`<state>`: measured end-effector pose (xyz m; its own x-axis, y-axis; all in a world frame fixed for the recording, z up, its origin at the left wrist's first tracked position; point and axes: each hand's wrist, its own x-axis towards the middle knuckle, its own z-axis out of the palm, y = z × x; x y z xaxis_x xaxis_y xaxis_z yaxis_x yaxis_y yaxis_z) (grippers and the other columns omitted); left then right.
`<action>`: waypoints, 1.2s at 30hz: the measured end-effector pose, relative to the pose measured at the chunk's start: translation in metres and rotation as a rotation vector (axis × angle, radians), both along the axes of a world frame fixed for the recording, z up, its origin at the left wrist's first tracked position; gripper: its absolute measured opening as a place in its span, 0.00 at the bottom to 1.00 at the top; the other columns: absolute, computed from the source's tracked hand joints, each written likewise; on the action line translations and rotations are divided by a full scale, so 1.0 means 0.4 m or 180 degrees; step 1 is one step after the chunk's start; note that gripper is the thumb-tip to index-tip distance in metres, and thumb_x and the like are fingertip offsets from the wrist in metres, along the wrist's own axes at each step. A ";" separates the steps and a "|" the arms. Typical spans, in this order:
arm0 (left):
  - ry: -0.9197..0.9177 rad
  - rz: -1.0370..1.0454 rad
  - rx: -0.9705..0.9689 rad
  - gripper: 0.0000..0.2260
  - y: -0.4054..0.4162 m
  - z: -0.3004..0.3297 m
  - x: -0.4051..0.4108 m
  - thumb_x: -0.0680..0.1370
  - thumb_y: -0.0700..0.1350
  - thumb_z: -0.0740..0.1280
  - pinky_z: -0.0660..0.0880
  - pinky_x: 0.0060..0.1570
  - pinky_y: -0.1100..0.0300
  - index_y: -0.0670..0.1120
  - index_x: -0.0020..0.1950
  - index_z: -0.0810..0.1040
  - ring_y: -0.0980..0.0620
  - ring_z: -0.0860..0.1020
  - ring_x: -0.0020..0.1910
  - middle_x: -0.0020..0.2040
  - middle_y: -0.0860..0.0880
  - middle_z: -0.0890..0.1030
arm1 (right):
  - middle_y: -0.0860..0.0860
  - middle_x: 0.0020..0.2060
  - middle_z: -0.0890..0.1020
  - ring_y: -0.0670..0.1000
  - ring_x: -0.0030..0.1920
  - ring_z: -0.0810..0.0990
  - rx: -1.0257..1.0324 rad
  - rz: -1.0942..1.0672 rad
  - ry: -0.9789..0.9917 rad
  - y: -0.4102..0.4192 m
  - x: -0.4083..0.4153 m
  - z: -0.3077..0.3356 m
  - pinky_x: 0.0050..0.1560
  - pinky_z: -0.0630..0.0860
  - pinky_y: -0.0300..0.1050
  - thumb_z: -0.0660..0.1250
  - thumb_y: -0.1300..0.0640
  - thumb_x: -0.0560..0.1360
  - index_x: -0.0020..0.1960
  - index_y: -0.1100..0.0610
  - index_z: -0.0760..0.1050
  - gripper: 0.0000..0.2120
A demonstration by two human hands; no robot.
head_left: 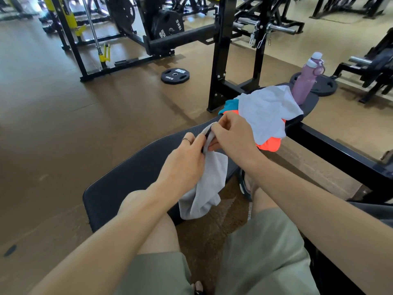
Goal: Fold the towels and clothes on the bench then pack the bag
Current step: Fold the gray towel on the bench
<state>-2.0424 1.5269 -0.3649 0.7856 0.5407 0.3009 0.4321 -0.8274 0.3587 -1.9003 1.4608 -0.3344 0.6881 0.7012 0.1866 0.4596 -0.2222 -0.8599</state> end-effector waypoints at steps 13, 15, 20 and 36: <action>0.0749 0.0096 -0.0015 0.11 0.020 -0.026 -0.002 0.84 0.49 0.55 0.78 0.42 0.46 0.44 0.54 0.73 0.42 0.77 0.41 0.55 0.43 0.72 | 0.52 0.34 0.77 0.53 0.38 0.81 0.0542 -0.0872 -0.0427 -0.014 0.072 0.063 0.40 0.79 0.49 0.65 0.53 0.76 0.42 0.53 0.70 0.07; 0.0762 -0.0039 0.0161 0.12 0.049 -0.014 -0.014 0.85 0.51 0.56 0.78 0.44 0.46 0.44 0.53 0.73 0.45 0.75 0.42 0.54 0.43 0.72 | 0.48 0.33 0.77 0.53 0.36 0.80 0.0437 -0.1083 -0.0447 -0.025 0.120 0.058 0.40 0.81 0.51 0.65 0.52 0.75 0.42 0.51 0.71 0.05; 0.0917 -0.0052 0.0727 0.08 0.116 0.008 -0.054 0.85 0.48 0.60 0.70 0.34 0.53 0.45 0.54 0.73 0.48 0.66 0.31 0.50 0.48 0.70 | 0.50 0.35 0.77 0.60 0.41 0.83 0.0604 -0.1420 -0.0039 -0.044 0.204 0.047 0.42 0.83 0.60 0.66 0.56 0.73 0.40 0.51 0.70 0.05; 0.1715 -0.0540 -0.0385 0.07 0.116 0.039 -0.025 0.81 0.51 0.64 0.75 0.57 0.53 0.51 0.49 0.80 0.52 0.76 0.52 0.57 0.52 0.72 | 0.53 0.30 0.76 0.57 0.33 0.80 0.0196 -0.0982 -0.0064 -0.048 0.181 0.080 0.40 0.81 0.56 0.66 0.52 0.71 0.37 0.52 0.67 0.09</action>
<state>-2.0525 1.5733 -0.3495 0.8895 0.3995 -0.2217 0.4449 -0.8679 0.2210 -1.8278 1.4418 -0.3025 0.8624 0.4467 0.2381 0.3957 -0.3015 -0.8675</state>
